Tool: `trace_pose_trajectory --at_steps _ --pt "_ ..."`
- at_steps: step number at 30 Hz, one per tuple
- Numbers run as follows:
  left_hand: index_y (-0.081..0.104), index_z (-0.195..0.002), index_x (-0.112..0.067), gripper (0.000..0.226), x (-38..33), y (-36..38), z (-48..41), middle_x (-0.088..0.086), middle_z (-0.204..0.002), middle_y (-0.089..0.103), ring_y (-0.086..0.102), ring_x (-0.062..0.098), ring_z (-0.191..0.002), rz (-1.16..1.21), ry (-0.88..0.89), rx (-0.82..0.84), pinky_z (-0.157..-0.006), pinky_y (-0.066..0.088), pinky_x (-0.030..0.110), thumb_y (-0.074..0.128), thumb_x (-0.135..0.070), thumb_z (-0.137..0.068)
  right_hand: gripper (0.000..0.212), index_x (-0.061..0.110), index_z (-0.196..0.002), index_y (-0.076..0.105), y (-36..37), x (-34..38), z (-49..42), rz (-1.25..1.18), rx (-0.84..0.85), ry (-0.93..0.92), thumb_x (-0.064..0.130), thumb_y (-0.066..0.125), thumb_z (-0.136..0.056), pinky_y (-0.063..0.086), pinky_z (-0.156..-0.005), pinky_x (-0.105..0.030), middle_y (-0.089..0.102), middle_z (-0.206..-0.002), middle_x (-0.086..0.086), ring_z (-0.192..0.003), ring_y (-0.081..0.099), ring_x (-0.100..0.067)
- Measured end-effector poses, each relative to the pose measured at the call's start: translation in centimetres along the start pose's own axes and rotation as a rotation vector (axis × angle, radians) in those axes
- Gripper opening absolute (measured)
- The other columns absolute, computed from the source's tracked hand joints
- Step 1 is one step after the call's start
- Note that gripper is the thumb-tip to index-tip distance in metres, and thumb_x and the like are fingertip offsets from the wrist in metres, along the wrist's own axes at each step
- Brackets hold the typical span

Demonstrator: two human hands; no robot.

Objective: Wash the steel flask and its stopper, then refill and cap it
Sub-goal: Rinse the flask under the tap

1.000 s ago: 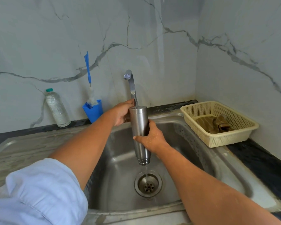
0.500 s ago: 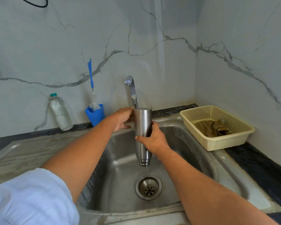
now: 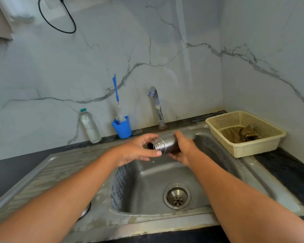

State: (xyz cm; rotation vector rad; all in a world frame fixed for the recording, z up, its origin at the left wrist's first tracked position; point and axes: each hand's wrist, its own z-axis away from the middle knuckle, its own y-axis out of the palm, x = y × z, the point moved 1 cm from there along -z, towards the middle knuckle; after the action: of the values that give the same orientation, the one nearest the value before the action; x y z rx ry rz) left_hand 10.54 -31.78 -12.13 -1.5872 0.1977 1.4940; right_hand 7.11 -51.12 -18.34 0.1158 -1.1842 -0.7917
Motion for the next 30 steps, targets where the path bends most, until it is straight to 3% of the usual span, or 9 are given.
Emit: trace_pose_trajectory --at_steps 3,7,10,12,14,16,20,23,30 --pt "0.047 -0.145 -0.049 0.105 0.1 0.6 0.1 -0.008 -0.145 0.058 0.062 0.012 -0.128 -0.072 0.105 -0.082 -0.113 0.049 0.043 0.102 -0.04 -0.055 0.042 0.011 -0.126 0.057 0.3 -0.1 0.5 -0.077 0.101 0.086 0.041 0.062 -0.097 0.063 -0.064 -0.039 0.067 -0.115 -0.02 -0.1 0.07 -0.034" --pt "0.048 -0.142 -0.052 0.091 -0.6 1.9 0.4 -0.017 -0.136 0.062 0.062 0.006 -0.125 -0.114 0.152 -0.12 -0.114 0.047 0.042 0.097 -0.029 -0.069 0.045 0.009 -0.121 0.065 0.3 -0.2 0.7 -0.079 0.155 0.142 0.046 0.061 -0.096 0.06 -0.054 -0.031 0.072 -0.111 -0.02 -0.095 0.074 -0.031" --pt "0.058 -0.138 -0.035 0.058 -1.3 2.7 0.7 -0.005 -0.138 0.062 0.064 0.014 -0.123 0.143 0.096 -0.124 -0.109 0.052 0.048 0.075 -0.056 -0.086 0.046 0.011 -0.119 0.066 0.0 0.0 0.7 0.002 0.158 0.084 0.048 0.065 -0.092 0.061 -0.061 -0.031 0.074 -0.103 -0.012 -0.084 0.073 -0.024" --pt "0.06 -0.134 -0.024 0.061 -1.1 2.8 0.5 0.002 -0.132 0.066 0.068 0.019 -0.115 0.186 0.025 -0.167 -0.106 0.055 0.047 0.06 -0.065 -0.088 0.044 0.011 -0.119 0.062 -0.4 0.2 0.7 0.114 0.134 -0.001 0.045 0.069 -0.09 0.062 -0.078 -0.037 0.073 -0.105 -0.012 -0.093 0.072 -0.026" --pt "0.06 -0.132 -0.022 0.064 -0.1 2.7 0.0 0.005 -0.125 0.071 0.07 0.021 -0.113 0.107 -0.035 -0.176 -0.106 0.054 0.049 0.07 -0.062 -0.084 0.047 0.011 -0.124 0.058 -0.7 0.3 1.0 0.217 0.15 -0.067 0.035 0.075 -0.087 0.06 -0.09 -0.044 0.072 -0.109 -0.014 -0.099 0.072 -0.03" --pt "0.056 -0.138 -0.022 0.075 1.1 2.7 -0.4 0.003 -0.123 0.072 0.071 0.019 -0.114 0.049 -0.079 -0.16 -0.105 0.054 0.048 0.083 -0.053 -0.075 0.055 0.013 -0.131 0.053 -0.7 0.3 1.5 0.283 0.209 -0.134 0.022 0.079 -0.083 0.06 -0.09 -0.046 0.071 -0.112 -0.013 -0.1 0.072 -0.03" --pt "0.049 -0.146 -0.023 0.078 2.3 2.9 -0.8 -0.003 -0.127 0.072 0.07 0.012 -0.115 0.002 -0.086 -0.15 -0.087 0.057 0.029 0.089 -0.031 -0.079 0.074 0.022 -0.136 0.047 -0.1 0.2 2.2 0.47 0.318 -0.315 0.007 0.084 -0.074 0.059 -0.089 -0.04 0.066 -0.119 -0.006 -0.104 0.069 -0.023" --pt "0.051 -0.145 -0.024 0.076 2.8 2.8 -1.2 -0.004 -0.127 0.071 0.068 0.011 -0.116 -0.015 -0.073 -0.194 -0.093 0.055 0.03 0.09 -0.025 -0.08 0.086 0.025 -0.138 0.044 0.4 0.2 2.1 0.583 0.357 -0.406 0.006 0.087 -0.066 0.057 -0.096 -0.044 0.065 -0.119 -0.005 -0.106 0.068 -0.022" --pt "0.052 -0.144 -0.024 0.075 3.2 2.6 -1.5 -0.004 -0.126 0.071 0.068 0.013 -0.116 -0.017 -0.065 -0.228 -0.104 0.055 0.04 0.09 -0.022 -0.079 0.086 0.026 -0.137 0.043 0.4 0.1 2.2 0.64 0.368 -0.501 0.013 0.09 -0.066 0.055 -0.1 -0.045 0.061 -0.122 -0.001 -0.11 0.064 -0.02"
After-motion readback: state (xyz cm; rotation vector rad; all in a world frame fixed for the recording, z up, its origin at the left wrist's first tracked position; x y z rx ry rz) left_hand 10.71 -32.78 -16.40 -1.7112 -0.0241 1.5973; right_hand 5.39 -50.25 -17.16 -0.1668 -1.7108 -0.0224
